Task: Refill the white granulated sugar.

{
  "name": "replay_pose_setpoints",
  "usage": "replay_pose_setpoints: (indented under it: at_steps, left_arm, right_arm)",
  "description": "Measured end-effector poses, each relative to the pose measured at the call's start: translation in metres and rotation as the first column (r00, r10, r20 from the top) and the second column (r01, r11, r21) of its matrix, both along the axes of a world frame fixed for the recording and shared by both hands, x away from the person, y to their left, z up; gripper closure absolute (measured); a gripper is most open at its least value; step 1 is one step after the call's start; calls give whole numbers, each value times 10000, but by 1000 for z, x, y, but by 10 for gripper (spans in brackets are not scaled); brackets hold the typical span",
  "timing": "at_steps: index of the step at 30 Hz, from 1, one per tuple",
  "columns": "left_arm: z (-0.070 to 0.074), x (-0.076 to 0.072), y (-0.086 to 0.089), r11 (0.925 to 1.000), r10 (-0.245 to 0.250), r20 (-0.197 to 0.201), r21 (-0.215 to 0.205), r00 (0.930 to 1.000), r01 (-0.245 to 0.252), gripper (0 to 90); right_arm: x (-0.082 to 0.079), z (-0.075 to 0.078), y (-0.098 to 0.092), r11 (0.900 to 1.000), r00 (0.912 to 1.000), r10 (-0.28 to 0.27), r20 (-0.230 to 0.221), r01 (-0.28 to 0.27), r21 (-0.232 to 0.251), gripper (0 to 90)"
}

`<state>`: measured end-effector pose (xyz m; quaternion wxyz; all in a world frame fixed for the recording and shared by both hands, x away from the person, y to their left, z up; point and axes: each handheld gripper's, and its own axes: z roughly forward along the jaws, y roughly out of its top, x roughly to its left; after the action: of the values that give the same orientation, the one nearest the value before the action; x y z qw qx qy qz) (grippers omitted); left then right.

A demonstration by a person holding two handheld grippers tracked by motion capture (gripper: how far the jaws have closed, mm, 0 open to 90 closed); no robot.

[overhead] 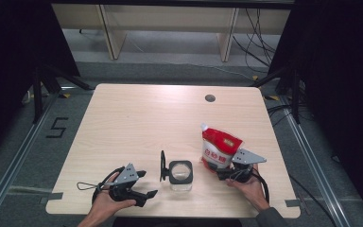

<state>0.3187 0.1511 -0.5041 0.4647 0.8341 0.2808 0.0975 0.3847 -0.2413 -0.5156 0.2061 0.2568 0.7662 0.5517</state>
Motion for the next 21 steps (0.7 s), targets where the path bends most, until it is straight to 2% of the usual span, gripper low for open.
replay_pose_setpoints:
  at_steps: [1, 2, 3, 4, 5, 7, 8, 10, 11, 15, 17, 18, 19, 20, 21]
  left_arm:
    - [0, -1, -1, 9999, 116, -121, -80, 9999, -117, 180]
    - [0, -1, 0, 10000, 94, -65, -32, 9999, -94, 180]
    - [0, -1, 0, 10000, 94, -65, -32, 9999, -94, 180]
    - [0, -1, 0, 9999, 104, -77, -40, 9999, -104, 180]
    - [0, -1, -1, 9998, 130, -79, -120, 9999, -131, 181]
    - [0, -2, -1, 9997, 185, -108, -125, 9998, -187, 182]
    - [0, 0, 0, 10000, -3, 62, -16, 10000, 3, 182]
    - [0, 0, 0, 10000, -8, 94, -2, 10000, 8, 182]
    - [0, 0, 0, 10000, -8, 94, -2, 10000, 8, 183]
    - [0, -1, -1, 9997, 146, -91, -199, 9999, -148, 187]
    - [0, -1, 0, 9999, 77, -13, -96, 10000, -77, 187]
    - [0, -1, 0, 9999, 90, -20, -97, 10000, -90, 188]
    - [0, -1, 0, 9999, 106, -34, -108, 9999, -106, 189]
    - [0, -1, 0, 9999, 108, -16, -125, 9999, -108, 190]
    - [0, -1, 0, 9997, 153, -62, -164, 9999, -154, 190]
  right_arm:
    - [0, 0, 0, 10000, 10000, 9, 35, -9, 4, 278]
    - [1, 1, -1, 9999, 10000, 71, -25, -71, -126, 277]
    - [-1, 1, 1, 10000, 9996, 16, -282, -17, -25, 275]
    - [-1, 1, 1, 10000, 9996, 16, -282, -17, -25, 275]
    - [1, 0, 1, 10000, 9999, 95, -77, -95, -14, 275]
    - [2, 1, 1, 9998, 9999, 111, -78, -112, -156, 274]
    - [2, 0, 3, 9998, 9998, 145, -122, -147, -128, 287]
    - [3, 1, 3, 9998, 9998, 92, -198, -96, -180, 300]
    - [3, 1, 3, 9998, 9999, 109, -91, -110, -191, 308]
    - [3, 1, 3, 9998, 9999, 91, -139, -94, -181, 330]
    - [2, 0, 5, 10000, 9999, -52, -113, 53, 69, 336]
    - [0, 2, 5, 9999, 9990, -8, -450, 3, -108, 339]
    - [-1, 2, 5, 9999, 9991, -32, -426, 26, -125, 341]
    - [1, 3, 4, 9992, 9999, -55, -117, 51, -391, 343]
    - [0, 3, 5, 9991, 10000, -48, -86, 44, -433, 345]
